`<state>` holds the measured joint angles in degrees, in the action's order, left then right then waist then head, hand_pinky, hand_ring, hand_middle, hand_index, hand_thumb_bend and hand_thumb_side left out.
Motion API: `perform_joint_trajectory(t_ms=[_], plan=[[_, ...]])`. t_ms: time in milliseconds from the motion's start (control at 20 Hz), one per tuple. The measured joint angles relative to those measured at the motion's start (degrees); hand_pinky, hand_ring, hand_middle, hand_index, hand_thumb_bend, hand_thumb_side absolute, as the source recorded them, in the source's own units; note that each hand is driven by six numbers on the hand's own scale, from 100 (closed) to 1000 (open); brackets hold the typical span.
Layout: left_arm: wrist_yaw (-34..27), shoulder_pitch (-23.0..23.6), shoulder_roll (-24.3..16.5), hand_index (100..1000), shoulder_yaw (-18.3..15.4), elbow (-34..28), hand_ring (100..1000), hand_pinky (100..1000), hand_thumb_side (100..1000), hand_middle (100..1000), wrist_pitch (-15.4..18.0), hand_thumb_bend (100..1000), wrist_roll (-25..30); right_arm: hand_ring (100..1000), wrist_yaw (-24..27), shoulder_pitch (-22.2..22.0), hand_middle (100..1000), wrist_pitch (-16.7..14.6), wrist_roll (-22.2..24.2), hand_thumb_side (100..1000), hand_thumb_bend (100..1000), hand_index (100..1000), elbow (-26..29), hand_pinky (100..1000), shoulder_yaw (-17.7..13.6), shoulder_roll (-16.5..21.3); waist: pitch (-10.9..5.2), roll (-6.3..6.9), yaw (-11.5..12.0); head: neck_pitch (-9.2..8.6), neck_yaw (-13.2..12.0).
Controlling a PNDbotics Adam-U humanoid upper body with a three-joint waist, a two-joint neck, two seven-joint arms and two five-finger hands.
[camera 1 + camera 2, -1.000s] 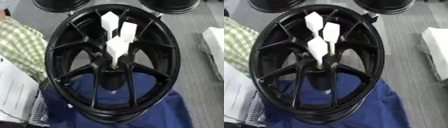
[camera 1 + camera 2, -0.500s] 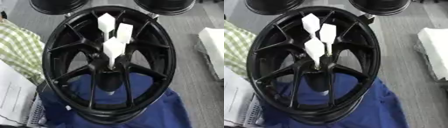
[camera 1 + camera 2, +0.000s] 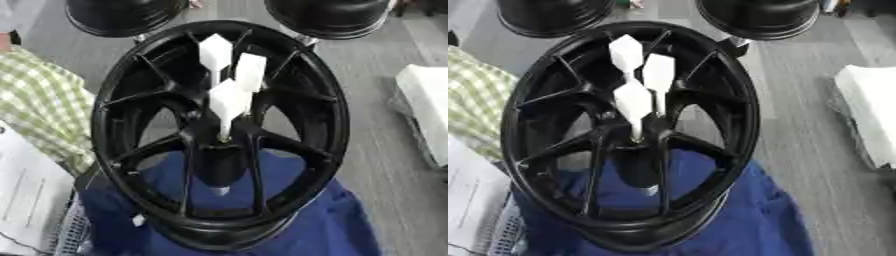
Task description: Pull the pin out of the wheel hub.
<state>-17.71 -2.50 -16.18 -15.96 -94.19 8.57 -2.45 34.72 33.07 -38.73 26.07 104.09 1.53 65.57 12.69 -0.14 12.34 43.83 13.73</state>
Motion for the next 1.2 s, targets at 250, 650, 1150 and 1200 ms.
perform_joint_trajectory(t_ms=[250, 650, 1150, 1200], plan=[[0.3, 0.2, 0.0, 767, -0.4, 0.4, 560, 837, 750, 536, 0.3, 314, -0.4, 896, -4.6, 4.2, 802, 2.7, 4.6, 190, 100, 838, 7.4, 906, 5.9, -0.1, 0.21, -0.32, -0.7, 0.00, -1.2], [0.5, 1.0, -0.4, 767, -0.6, 0.9, 559, 837, 753, 536, 0.5, 313, -0.7, 889, -12.1, 5.7, 793, 6.8, 9.4, 145, 100, 834, 9.8, 914, 9.9, -6.1, 0.20, 0.03, -1.5, 0.00, -2.3], [0.7, 2.0, -0.9, 767, -1.3, 1.8, 559, 838, 755, 535, 1.0, 315, -1.4, 891, -20.6, 6.2, 790, 11.9, 14.5, 150, 100, 839, 7.2, 927, 13.0, -15.6, -0.01, -0.38, -2.6, 0.00, -5.4], [0.8, 2.0, -0.9, 767, -1.3, 1.9, 559, 838, 756, 535, 1.0, 315, -1.5, 891, -21.0, 6.3, 790, 12.1, 14.8, 148, 100, 839, 7.1, 928, 13.2, -15.9, -0.01, -0.39, -2.6, 0.00, -5.5]])
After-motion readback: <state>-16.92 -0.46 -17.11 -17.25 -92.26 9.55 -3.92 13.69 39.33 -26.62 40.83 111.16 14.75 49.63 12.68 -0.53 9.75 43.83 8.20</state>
